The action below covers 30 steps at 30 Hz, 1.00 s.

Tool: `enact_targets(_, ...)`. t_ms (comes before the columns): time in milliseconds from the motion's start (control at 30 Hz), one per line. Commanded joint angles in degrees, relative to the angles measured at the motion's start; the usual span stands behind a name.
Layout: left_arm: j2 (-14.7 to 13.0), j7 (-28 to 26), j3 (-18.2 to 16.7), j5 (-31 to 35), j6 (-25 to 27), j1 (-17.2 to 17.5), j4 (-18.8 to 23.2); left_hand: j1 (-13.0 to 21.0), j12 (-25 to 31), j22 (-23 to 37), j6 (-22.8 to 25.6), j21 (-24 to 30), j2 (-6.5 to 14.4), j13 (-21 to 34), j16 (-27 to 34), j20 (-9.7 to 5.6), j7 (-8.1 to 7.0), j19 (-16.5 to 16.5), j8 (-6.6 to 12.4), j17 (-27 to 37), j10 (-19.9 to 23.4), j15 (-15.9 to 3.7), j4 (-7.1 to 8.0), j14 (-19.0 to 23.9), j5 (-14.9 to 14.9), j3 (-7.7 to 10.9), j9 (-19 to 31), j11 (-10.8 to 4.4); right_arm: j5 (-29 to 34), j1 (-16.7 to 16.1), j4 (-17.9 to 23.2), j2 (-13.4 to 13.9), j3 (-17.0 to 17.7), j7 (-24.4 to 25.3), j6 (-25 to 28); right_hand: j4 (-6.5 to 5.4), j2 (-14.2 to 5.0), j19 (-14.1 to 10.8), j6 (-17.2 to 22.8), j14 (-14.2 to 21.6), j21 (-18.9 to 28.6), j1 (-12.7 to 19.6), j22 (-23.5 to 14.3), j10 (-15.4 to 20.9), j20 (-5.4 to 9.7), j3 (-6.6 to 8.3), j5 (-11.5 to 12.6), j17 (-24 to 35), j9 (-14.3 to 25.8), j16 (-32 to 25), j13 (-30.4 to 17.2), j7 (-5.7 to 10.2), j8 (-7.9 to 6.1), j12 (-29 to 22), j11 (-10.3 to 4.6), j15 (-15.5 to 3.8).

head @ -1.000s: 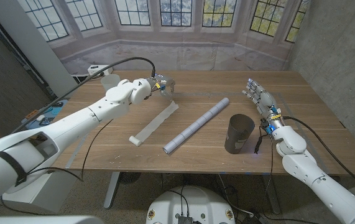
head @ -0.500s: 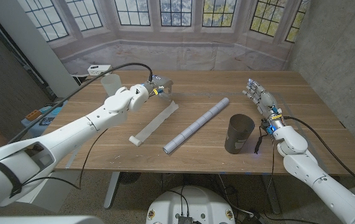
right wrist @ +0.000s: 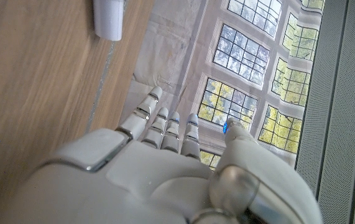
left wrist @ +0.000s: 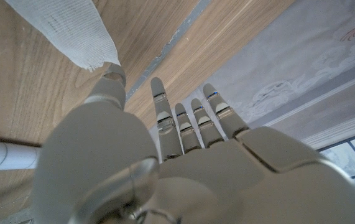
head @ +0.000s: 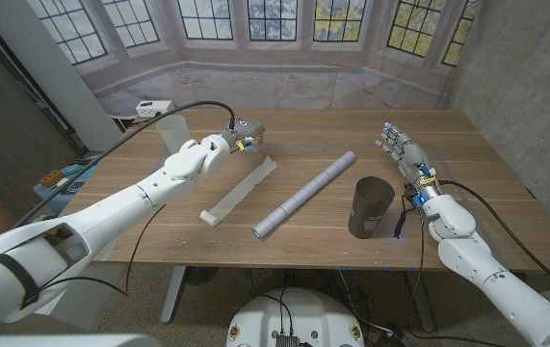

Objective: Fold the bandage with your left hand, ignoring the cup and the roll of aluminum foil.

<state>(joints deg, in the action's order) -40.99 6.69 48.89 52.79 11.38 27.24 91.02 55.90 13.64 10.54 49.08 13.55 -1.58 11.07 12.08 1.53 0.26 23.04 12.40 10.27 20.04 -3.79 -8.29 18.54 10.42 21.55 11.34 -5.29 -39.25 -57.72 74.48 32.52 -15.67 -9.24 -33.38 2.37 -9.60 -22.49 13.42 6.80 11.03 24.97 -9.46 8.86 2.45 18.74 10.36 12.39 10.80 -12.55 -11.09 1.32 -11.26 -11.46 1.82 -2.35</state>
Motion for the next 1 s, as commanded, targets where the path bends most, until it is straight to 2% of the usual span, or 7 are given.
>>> enact_targets(33,2.2,0.0,1.9,0.2,-0.3,-2.3,-4.3,-0.2,-0.2,0.3,0.5,0.1,0.4,0.1,-0.1,0.18,-0.07,0.0,0.27,0.3,0.1,0.21,-0.02,0.3,0.4,-0.31,0.1,0.21,0.1,0.5,-0.9,-0.2,-0.1,0.2,0.3,0.39,-0.13,-0.3,0.3,0.5,0.1,-0.3,-0.3,0.4,2.15,0.11,-0.2,0.3,0.1,-0.4,-0.2,-0.01,-0.03,-0.1,-0.08,-0.50)
enact_targets(300,3.6,-0.7,3.1,-0.7,-1.2,-3.9,-7.1,-0.2,-0.3,0.3,1.5,0.0,0.5,0.1,-0.1,0.26,-0.12,0.0,0.48,0.3,0.4,0.04,-0.01,0.6,0.4,-0.48,0.2,0.16,-0.1,0.9,-1.5,-0.1,0.0,-0.2,0.4,0.47,-0.14,-0.3,0.3,0.5,0.1,-0.3,-0.3,0.5,2.18,0.15,-0.2,0.3,0.1,-0.4,-0.2,-0.04,0.00,-0.1,-0.08,-0.51)
enact_targets(600,4.2,-0.9,4.4,-0.8,-1.1,-4.9,-8.3,-0.1,-0.2,0.3,2.8,0.1,0.6,0.1,0.0,0.22,-0.65,0.3,0.72,0.3,1.0,-0.11,-0.16,1.3,0.5,-0.61,0.2,-0.27,-0.5,1.3,-2.3,-0.1,0.1,-0.8,0.4,0.55,-0.15,-0.3,0.4,0.5,0.1,-0.4,-0.3,0.4,2.23,0.19,-0.2,0.3,0.1,-0.4,-0.3,0.00,0.00,-0.1,-0.23,-0.51)
enact_targets(1000,4.9,-1.1,5.6,-1.5,-1.0,-5.5,-9.9,0.0,-0.2,0.3,4.3,0.1,0.9,0.1,0.1,0.20,-0.62,0.7,0.99,0.3,1.7,-0.52,-0.14,1.9,0.5,-0.69,0.3,-0.43,-0.7,1.0,-2.4,0.1,0.2,-1.0,0.4,0.70,-0.15,-0.3,0.4,0.5,0.0,-0.5,-0.3,0.4,2.21,0.26,-0.2,0.3,0.1,-0.4,-0.3,0.03,0.03,0.0,-0.13,-0.52)
